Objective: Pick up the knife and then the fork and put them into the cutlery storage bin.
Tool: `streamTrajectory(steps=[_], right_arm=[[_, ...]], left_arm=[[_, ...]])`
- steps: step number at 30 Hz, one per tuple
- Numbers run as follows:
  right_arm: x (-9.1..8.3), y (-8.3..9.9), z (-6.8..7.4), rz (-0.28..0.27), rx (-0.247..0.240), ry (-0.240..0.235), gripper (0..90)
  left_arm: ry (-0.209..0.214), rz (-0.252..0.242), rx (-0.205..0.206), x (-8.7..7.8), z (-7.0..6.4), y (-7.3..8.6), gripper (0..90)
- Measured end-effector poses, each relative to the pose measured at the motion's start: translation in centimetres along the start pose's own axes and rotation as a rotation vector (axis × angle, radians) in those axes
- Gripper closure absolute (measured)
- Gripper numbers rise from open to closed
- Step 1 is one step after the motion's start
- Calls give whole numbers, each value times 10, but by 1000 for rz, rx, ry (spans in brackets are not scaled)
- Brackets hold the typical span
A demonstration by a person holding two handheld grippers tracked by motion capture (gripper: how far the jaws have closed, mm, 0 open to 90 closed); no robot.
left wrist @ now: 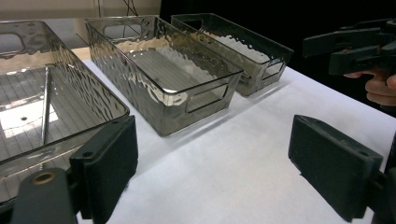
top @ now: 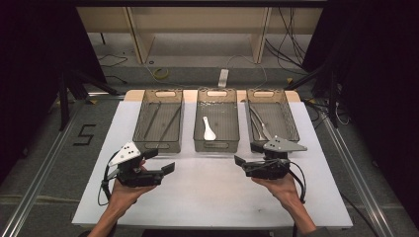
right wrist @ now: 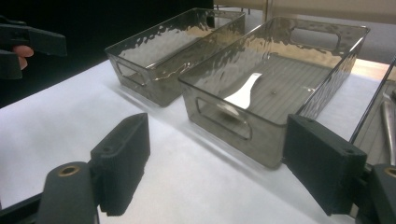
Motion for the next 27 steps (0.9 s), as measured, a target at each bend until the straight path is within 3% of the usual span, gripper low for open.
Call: streamTrajectory(steps=[27], right_arm=[[-20, 36, 1, -35, 14, 15, 217]], left_arm=[[24, 9, 8, 0, -3, 1, 152]])
Point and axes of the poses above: each handheld gripper's, and its own axes: x roughly forward along the jaws, y roughly out of its underside, z roughly to its left, the point moved 4 cm from there along x, roughly forward along the jaws, and after that the axes turned 8 degrees about z, right-handed, at the moved point
